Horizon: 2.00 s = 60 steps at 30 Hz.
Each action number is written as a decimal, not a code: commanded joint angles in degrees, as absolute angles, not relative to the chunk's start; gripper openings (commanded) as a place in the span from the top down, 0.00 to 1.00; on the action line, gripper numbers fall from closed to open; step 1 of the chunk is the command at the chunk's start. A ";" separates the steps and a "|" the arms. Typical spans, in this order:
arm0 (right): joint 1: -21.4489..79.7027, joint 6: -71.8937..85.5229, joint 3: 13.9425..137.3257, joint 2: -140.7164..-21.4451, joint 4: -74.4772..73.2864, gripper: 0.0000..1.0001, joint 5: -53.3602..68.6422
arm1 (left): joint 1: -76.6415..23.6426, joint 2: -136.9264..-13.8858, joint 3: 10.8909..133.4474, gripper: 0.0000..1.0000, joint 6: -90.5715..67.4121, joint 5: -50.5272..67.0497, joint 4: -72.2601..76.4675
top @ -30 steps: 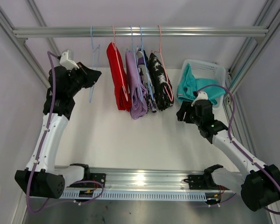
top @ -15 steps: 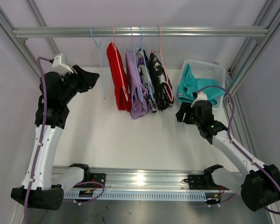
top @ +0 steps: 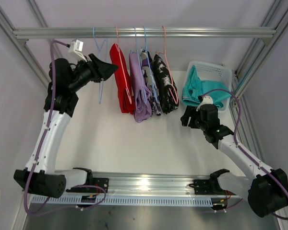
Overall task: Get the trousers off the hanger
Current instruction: Place the hanger at the clothesline, then pick up the hanger from the clothesline.
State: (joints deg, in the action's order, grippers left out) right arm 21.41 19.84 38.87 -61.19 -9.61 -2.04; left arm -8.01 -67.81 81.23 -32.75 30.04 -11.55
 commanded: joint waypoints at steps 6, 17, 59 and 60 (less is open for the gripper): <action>21.09 19.78 38.06 -59.85 -6.68 0.28 -1.32 | -9.32 -72.51 81.74 0.42 -31.99 30.41 -12.05; 21.09 19.95 37.62 -60.91 -5.63 0.28 -0.62 | -11.16 -77.25 79.98 0.42 -33.58 30.32 -7.73; 21.27 19.86 37.71 -62.40 -5.18 0.27 1.58 | -13.71 -80.34 76.73 0.99 -54.49 30.15 10.63; 21.18 19.86 37.71 -62.40 -5.10 0.27 1.67 | -13.71 -79.98 76.99 1.00 -54.93 30.41 10.72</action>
State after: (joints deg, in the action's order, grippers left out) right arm 21.26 19.88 37.82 -62.30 -7.77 0.99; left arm -13.37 -82.91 76.62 -54.04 28.71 5.23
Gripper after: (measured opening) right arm 0.727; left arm 0.022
